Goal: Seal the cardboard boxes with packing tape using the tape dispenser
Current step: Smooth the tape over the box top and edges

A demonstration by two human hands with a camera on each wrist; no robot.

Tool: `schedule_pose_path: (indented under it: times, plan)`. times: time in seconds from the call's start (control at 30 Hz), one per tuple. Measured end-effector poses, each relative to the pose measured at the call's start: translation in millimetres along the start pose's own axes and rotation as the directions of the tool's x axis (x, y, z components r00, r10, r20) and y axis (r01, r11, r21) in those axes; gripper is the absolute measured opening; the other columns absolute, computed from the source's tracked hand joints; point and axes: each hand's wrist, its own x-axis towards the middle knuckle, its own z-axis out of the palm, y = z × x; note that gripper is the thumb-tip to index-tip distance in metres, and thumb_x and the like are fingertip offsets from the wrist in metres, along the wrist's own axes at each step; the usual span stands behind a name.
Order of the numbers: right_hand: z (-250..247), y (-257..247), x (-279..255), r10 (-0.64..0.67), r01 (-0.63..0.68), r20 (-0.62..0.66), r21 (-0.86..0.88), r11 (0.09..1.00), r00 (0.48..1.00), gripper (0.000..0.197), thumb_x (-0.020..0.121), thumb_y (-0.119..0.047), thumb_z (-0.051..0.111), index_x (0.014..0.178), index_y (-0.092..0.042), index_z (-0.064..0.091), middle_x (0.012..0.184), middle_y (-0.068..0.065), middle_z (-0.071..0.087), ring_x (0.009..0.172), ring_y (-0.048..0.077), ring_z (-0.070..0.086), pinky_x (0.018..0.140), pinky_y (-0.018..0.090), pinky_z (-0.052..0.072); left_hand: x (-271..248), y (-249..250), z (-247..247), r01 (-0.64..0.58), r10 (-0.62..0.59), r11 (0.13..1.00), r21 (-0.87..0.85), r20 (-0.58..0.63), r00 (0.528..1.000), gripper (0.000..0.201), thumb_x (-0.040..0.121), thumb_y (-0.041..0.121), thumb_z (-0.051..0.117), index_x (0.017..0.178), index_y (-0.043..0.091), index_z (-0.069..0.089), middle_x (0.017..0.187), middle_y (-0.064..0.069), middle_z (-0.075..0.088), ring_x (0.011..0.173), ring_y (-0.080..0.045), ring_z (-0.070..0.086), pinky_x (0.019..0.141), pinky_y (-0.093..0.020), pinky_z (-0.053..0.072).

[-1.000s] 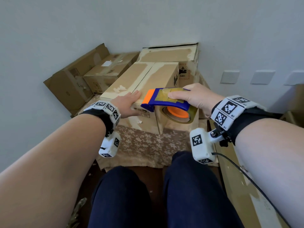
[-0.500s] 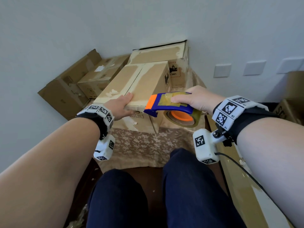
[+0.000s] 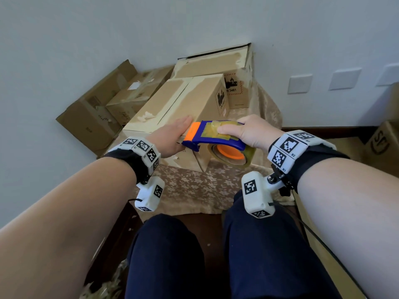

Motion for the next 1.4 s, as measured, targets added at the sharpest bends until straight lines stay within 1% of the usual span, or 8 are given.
schedule_pose_path:
  times: [0.2,0.3,0.5,0.63,0.8,1.1,1.27,1.4]
  plan:
    - [1.1,9.8,-4.5,0.017,-0.019,0.021,0.123,0.992,1.000,0.042,0.079,-0.047,0.071,0.091,-0.006,0.070,0.080,0.009,0.070,0.072,0.021,0.062,0.073,0.030,0.046,2.3,-1.6,3.2,0.039,-0.038,0.999,-0.025,0.036,0.999,0.094,0.089,0.035,0.063,0.153,0.013,-0.003,0.161,-0.003,-0.002,0.148,-0.016,0.004,0.118,-0.032,0.016]
    - [-2.4,15.4,-8.7,0.010,-0.014,0.031,0.152,0.988,0.999,0.034,0.080,-0.048,0.070,0.083,-0.013,0.066,0.073,0.003,0.068,0.067,0.017,0.061,0.065,0.026,0.046,1.6,2.7,3.6,0.068,-0.066,0.996,-0.061,0.033,0.997,0.100,0.085,0.044,0.065,0.153,0.014,-0.002,0.161,-0.002,0.000,0.148,-0.014,0.004,0.118,-0.031,0.016]
    - [-8.8,23.5,-12.0,-0.033,0.025,0.033,0.216,0.976,0.999,0.050,0.077,-0.048,0.072,0.104,-0.006,0.071,0.099,0.013,0.073,0.095,0.029,0.068,0.089,0.038,0.052,2.6,12.9,4.1,0.125,-0.126,0.990,-0.063,-0.012,0.992,0.090,0.090,0.040,0.061,0.153,0.013,0.003,0.161,-0.004,0.006,0.146,-0.016,0.014,0.115,-0.029,0.019]
    - [-23.8,28.7,-19.5,-0.060,0.043,0.059,0.247,0.968,0.996,0.037,0.080,-0.043,0.071,0.097,-0.011,0.073,0.088,0.008,0.074,0.079,0.022,0.067,0.075,0.029,0.051,1.6,16.6,3.0,0.151,-0.152,0.986,-0.067,-0.009,0.988,0.087,0.091,0.035,0.062,0.153,0.014,0.004,0.161,-0.003,0.006,0.146,-0.017,0.016,0.115,-0.028,0.018]
    - [-43.0,46.0,-26.8,-0.034,0.016,0.072,0.246,0.969,0.997,0.031,0.078,-0.044,0.072,0.081,-0.014,0.071,0.071,0.004,0.071,0.070,0.019,0.064,0.075,0.031,0.049,2.9,19.8,0.4,0.147,-0.148,0.988,-0.039,-0.010,0.989,0.087,0.091,0.033,0.061,0.153,0.015,0.003,0.161,-0.003,0.004,0.146,-0.016,0.016,0.114,-0.027,0.017]
    - [-33.0,35.3,-13.7,0.016,-0.018,0.081,0.019,1.000,0.997,0.044,0.081,-0.049,0.067,0.057,-0.016,0.051,0.052,-0.001,0.051,0.050,0.015,0.046,0.052,0.025,0.035,4.5,17.6,-1.2,0.144,-0.144,0.989,-0.045,0.011,0.990,0.092,0.088,0.029,0.066,0.153,0.014,0.002,0.161,-0.003,0.003,0.146,-0.015,0.013,0.116,-0.027,0.017]
    - [-15.2,28.4,1.2,0.052,-0.048,0.118,-0.037,0.998,0.992,0.044,0.079,-0.053,0.066,0.067,-0.013,0.054,0.066,0.008,0.052,0.061,0.022,0.049,0.060,0.028,0.038,4.1,10.7,-7.7,0.144,-0.141,0.989,-0.011,0.140,0.980,0.114,0.077,0.017,0.077,0.152,0.016,-0.009,0.161,0.000,-0.005,0.146,-0.013,0.010,0.115,-0.025,0.017]
    - [-8.1,20.7,10.8,0.075,-0.065,0.110,-0.093,0.994,0.991,0.050,0.075,-0.060,0.065,0.075,-0.011,0.057,0.072,0.011,0.053,0.068,0.024,0.051,0.069,0.032,0.040,9.6,8.1,-21.8,0.200,-0.150,0.972,-0.125,0.322,0.935,0.112,0.077,0.008,0.068,0.151,0.018,-0.015,0.160,0.002,-0.011,0.146,-0.012,0.009,0.117,-0.027,0.018]
